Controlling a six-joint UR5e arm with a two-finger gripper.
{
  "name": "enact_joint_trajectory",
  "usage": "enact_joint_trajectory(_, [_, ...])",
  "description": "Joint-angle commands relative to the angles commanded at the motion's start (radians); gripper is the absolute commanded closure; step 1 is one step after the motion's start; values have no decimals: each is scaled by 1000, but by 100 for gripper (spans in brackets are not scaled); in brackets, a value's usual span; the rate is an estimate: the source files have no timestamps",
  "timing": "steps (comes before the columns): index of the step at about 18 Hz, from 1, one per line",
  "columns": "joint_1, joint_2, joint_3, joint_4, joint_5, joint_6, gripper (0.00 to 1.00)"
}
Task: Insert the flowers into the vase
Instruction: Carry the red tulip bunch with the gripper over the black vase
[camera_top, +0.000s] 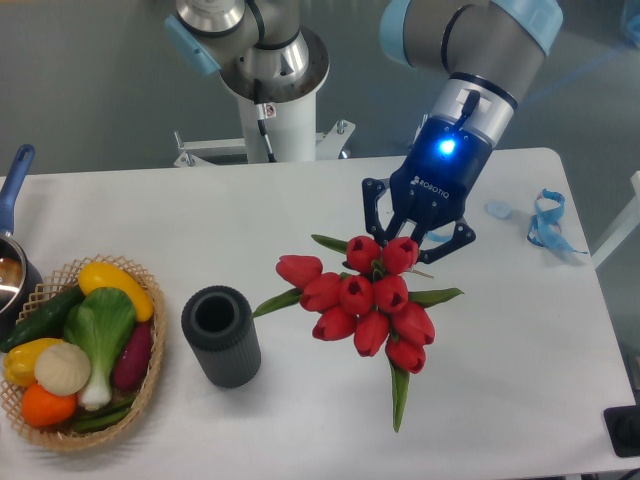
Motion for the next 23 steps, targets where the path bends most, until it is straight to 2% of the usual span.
enact_joint_trajectory(8, [-5, -2, -8, 3, 2, 2, 81])
enact_joint_trajectory(14, [-40, -21, 0, 34, -8, 2, 81])
enact_joint_trajectory(17, [-45, -23, -8, 51, -128, 5, 81])
enact_joint_trajectory(23, [-48, -23, -66, 66, -362, 35, 81])
